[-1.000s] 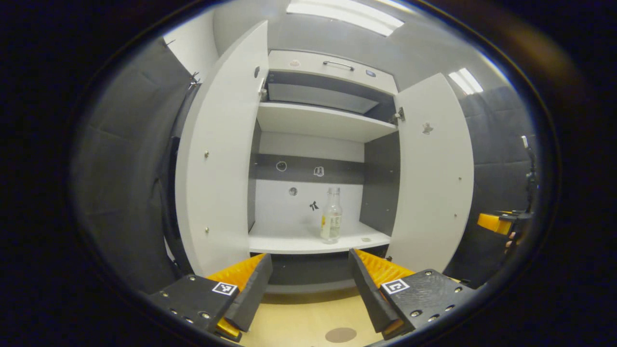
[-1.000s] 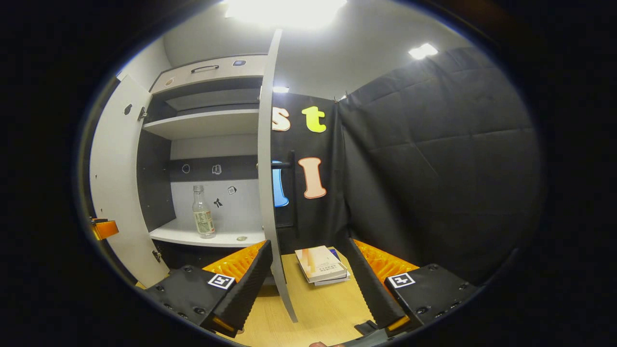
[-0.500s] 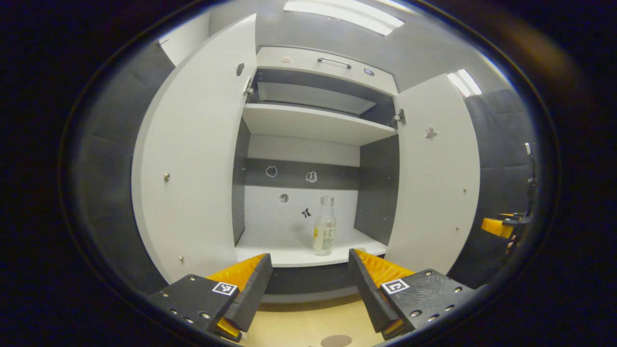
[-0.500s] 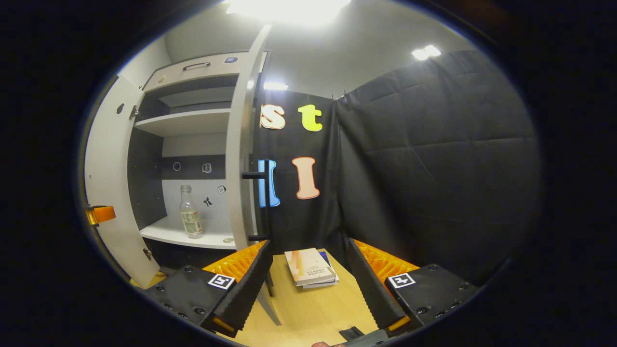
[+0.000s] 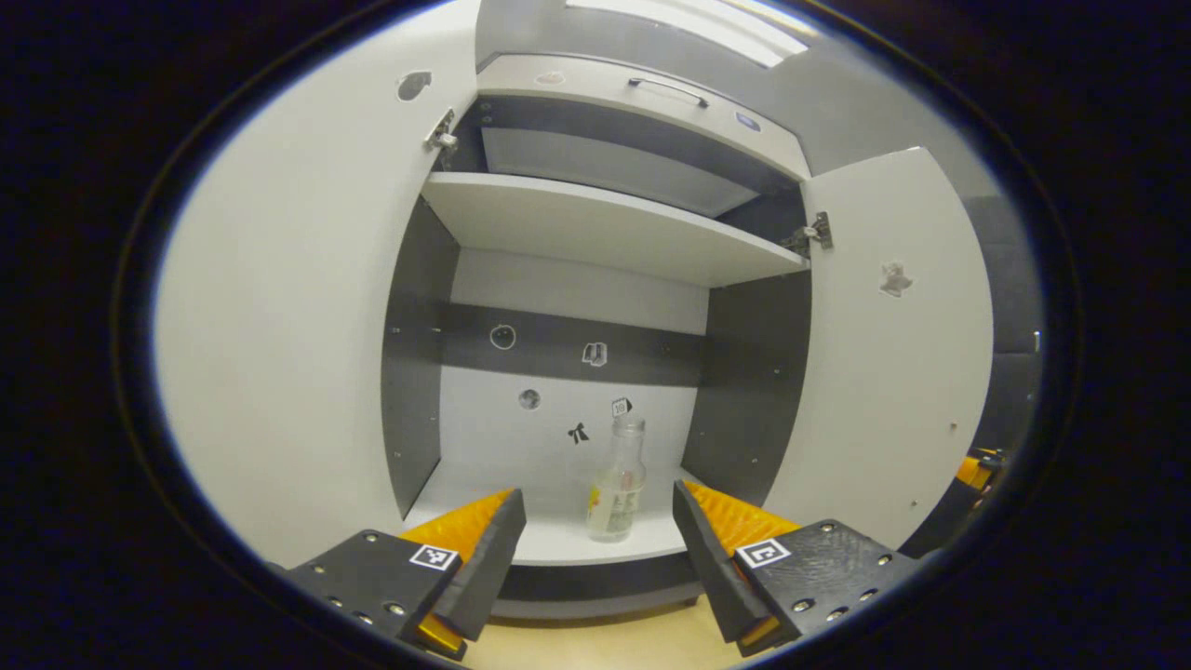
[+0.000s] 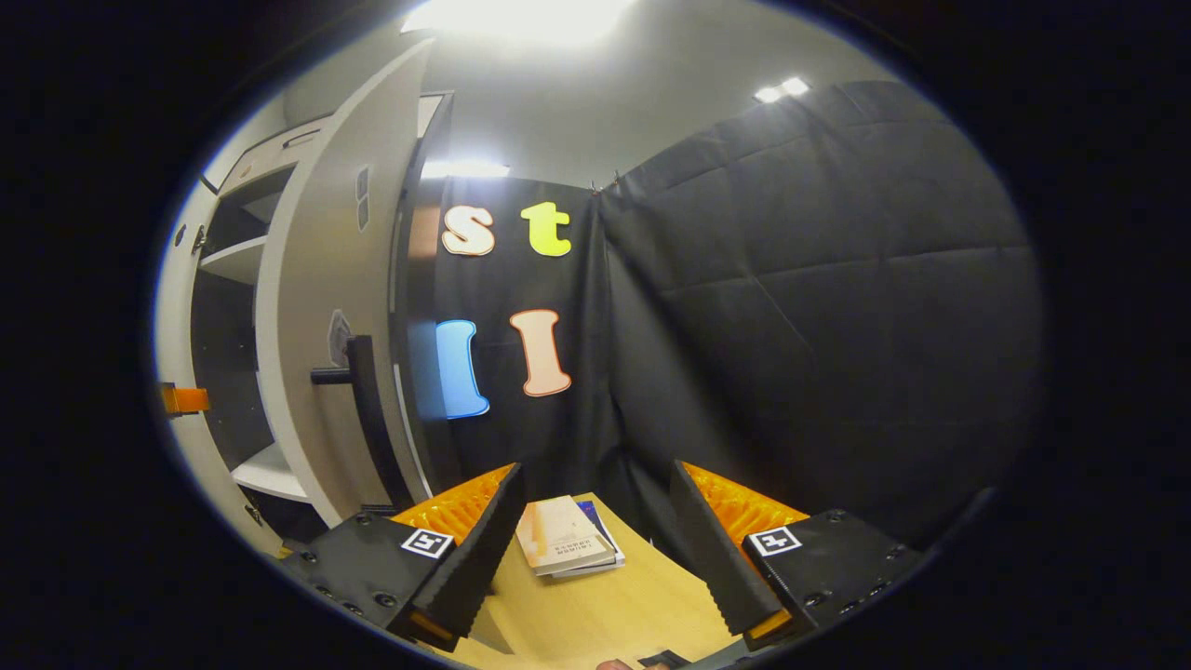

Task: Grasp the bottle in the cabinet with the left hand and place it on the coaster, then close the right door with the right hand and the left door with the left hand.

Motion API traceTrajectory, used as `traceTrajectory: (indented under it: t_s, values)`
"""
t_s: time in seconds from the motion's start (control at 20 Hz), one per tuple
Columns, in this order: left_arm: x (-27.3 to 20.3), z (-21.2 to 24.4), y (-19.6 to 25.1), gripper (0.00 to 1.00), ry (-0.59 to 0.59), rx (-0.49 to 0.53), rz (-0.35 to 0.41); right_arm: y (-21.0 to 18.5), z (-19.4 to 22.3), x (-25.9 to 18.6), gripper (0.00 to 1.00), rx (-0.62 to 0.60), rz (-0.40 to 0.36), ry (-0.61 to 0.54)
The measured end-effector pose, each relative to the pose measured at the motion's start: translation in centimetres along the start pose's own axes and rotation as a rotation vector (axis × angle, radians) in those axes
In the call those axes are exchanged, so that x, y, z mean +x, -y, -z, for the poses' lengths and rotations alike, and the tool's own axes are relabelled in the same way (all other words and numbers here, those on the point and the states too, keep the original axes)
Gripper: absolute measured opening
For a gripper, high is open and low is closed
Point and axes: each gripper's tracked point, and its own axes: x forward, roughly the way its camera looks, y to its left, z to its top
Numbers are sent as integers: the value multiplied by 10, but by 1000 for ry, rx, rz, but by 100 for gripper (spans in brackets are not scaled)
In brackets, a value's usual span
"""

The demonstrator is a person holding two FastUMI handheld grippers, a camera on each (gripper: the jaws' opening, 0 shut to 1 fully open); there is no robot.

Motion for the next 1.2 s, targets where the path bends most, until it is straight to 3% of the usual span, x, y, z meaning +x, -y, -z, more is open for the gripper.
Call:
traceTrajectory:
  t_s: [0.1,0.3,0.4,0.55,0.6,0.95,1.2]
  values:
    - [22,1,5,92,-11,21,10,7,2,4,99,11,25,4]
    - [59,7,14,92,-23,49,22,14,14,9,95,6,43,-6]
    - [77,11,19,93,-27,67,33,17,13,15,99,-10,51,1]
    - [102,10,26,92,-10,110,44,25,9,20,95,-8,72,13]
    - [108,10,29,92,-5,118,51,28,9,21,99,0,77,17]
    - [161,13,37,92,-3,172,55,41,14,36,99,16,107,15]
    - [186,32,36,92,-53,163,62,45,22,47,99,22,119,-5]
